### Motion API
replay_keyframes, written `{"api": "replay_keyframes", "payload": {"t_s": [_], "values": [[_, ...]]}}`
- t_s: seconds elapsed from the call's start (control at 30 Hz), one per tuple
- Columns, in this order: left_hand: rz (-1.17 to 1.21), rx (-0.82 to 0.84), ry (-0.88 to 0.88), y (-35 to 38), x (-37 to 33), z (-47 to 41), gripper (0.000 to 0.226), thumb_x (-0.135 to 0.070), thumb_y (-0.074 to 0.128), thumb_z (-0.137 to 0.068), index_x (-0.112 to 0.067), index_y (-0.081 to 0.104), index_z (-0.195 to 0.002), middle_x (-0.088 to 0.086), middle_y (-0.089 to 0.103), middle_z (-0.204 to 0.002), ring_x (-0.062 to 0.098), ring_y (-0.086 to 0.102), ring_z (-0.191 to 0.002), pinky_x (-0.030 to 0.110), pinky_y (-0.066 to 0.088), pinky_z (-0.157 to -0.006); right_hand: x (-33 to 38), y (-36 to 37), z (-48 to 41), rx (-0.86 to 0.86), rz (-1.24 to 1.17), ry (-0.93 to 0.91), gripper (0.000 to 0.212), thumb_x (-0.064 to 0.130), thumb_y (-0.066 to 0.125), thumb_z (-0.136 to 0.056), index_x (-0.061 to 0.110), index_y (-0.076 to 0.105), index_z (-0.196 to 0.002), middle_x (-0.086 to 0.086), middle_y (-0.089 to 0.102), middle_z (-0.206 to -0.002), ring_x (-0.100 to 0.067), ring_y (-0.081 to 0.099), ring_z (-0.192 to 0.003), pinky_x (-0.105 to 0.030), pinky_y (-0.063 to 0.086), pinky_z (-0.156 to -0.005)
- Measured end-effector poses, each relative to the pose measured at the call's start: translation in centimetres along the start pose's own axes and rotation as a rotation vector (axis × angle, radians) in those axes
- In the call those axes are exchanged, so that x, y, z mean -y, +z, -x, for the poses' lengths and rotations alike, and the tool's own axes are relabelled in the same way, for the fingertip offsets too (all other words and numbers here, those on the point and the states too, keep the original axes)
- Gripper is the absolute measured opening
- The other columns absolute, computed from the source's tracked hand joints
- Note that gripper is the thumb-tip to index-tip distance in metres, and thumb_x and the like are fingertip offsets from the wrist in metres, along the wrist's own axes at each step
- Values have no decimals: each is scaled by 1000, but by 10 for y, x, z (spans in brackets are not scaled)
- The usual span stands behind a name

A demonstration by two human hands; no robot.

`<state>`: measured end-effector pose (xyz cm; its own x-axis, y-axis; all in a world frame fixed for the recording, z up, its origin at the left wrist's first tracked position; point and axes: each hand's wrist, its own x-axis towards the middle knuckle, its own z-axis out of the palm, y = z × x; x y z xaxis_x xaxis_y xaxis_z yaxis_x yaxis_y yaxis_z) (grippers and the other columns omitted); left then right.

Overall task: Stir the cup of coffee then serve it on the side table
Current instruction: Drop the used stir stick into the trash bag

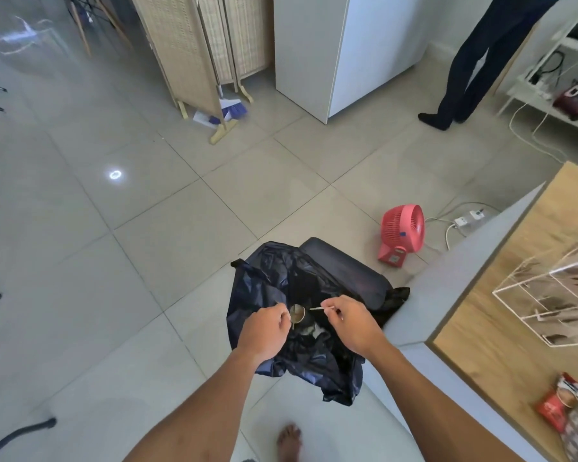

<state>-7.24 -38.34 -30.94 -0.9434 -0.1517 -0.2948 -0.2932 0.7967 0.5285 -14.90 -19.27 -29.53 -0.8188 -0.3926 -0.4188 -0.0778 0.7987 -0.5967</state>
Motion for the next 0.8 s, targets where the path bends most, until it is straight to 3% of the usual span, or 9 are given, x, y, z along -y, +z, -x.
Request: {"api": "replay_keyframes", "payload": {"t_s": [0.17,0.3,0.4,0.5,0.67,0.8], "values": [[5,16,-30,4,8,-1,25,-31,41,-104,-20,63,-110,-1,74,-101,20,68,-94,17,35,-65,6,7,-22,85,-97,40,30,24,45,-100,20,58,-126,3,64,-102,-9,59,-72,-16,47,-65],[-4,27,-75,5,22,1,25,-30,40,-104,-21,63,-107,-1,74,-101,18,68,-90,21,38,-66,0,9,-31,105,-134,88,28,19,41,-99,22,59,-120,-5,69,-97,-25,66,-77,-36,55,-78],[-30,39,-109,4,33,6,26,-30,39,-105,-20,63,-111,0,74,-103,18,68,-93,20,38,-66,-6,9,-28,117,-123,115,30,17,41,-98,18,62,-120,-2,69,-106,-21,68,-84,-32,54,-84],[-30,50,-114,4,35,9,27,-31,39,-105,-21,62,-112,-1,74,-105,19,69,-94,20,39,-68,-11,5,-22,120,-128,168,29,17,41,-97,22,62,-117,-2,70,-101,-24,68,-87,-35,53,-83],[-13,67,-80,5,25,8,26,-32,39,-105,-21,62,-110,0,74,-101,17,68,-90,19,36,-61,-12,-1,-13,98,-137,194,30,23,41,-98,22,63,-118,0,67,-111,-17,65,-99,-29,49,-90],[-4,71,-39,3,10,6,26,-33,40,-105,-20,62,-112,1,73,-103,20,68,-94,20,39,-67,-5,-4,-5,79,-170,191,28,26,41,-98,22,64,-114,0,67,-108,-15,67,-92,-28,49,-84]]}}
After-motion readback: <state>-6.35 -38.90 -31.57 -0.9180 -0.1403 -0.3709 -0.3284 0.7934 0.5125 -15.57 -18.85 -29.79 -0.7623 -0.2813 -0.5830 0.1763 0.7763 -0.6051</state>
